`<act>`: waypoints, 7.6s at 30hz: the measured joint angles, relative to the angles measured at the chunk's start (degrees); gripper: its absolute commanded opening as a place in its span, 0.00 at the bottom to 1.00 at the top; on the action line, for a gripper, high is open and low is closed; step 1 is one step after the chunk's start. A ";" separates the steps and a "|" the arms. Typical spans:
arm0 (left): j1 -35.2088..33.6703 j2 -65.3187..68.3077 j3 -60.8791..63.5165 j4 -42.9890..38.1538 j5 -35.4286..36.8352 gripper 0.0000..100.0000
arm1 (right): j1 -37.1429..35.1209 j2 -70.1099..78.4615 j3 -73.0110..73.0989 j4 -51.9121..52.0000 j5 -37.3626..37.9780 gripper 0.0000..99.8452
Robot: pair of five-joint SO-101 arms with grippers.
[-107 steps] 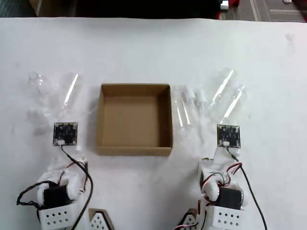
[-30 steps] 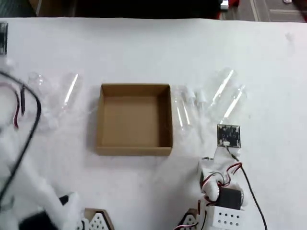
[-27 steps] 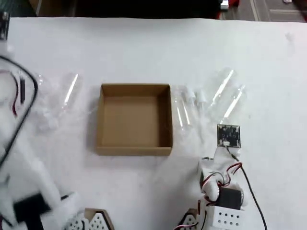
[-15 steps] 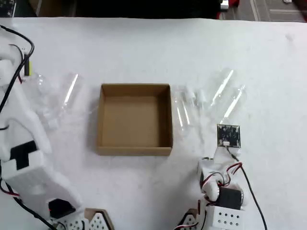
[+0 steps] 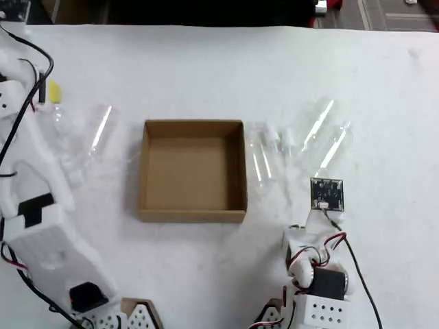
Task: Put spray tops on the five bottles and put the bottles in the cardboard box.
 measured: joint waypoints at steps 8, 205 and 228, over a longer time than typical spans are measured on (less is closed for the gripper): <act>0.26 8.53 -7.12 -0.18 1.14 0.20 | 0.00 0.00 0.00 0.00 0.00 0.02; 31.65 -13.89 30.51 -9.23 9.76 0.09 | 0.00 0.00 0.00 0.35 0.00 0.02; 31.74 -13.89 32.18 -12.75 9.76 0.09 | 0.00 0.00 0.00 0.35 0.00 0.02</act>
